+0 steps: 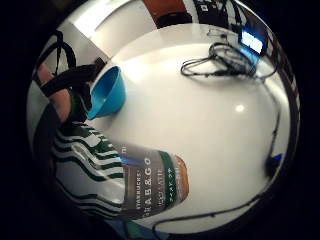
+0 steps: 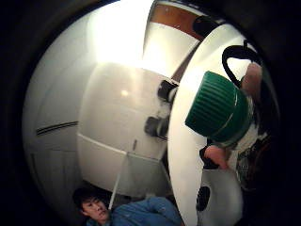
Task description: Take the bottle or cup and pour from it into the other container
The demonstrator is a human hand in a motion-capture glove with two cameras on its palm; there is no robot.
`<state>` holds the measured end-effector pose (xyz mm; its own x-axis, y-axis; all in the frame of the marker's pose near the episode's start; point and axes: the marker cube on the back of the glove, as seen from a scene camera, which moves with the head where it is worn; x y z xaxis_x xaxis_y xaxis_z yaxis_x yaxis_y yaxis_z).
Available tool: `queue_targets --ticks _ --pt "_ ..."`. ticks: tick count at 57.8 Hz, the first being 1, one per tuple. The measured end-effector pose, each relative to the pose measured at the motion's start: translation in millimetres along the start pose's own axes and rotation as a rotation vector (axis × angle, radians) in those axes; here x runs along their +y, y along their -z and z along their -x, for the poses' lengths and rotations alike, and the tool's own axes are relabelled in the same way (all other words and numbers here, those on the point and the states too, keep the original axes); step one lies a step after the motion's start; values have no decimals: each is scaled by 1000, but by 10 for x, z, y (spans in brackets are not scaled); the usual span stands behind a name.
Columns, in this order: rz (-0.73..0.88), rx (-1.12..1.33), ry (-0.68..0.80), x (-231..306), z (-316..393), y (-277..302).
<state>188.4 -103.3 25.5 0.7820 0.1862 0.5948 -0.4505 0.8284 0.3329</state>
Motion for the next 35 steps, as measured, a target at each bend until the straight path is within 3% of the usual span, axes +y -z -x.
queue_targets --ticks 18,35 --pt "414 468 -112 -689 362 -262" --pt "710 992 -238 -988 565 -635"
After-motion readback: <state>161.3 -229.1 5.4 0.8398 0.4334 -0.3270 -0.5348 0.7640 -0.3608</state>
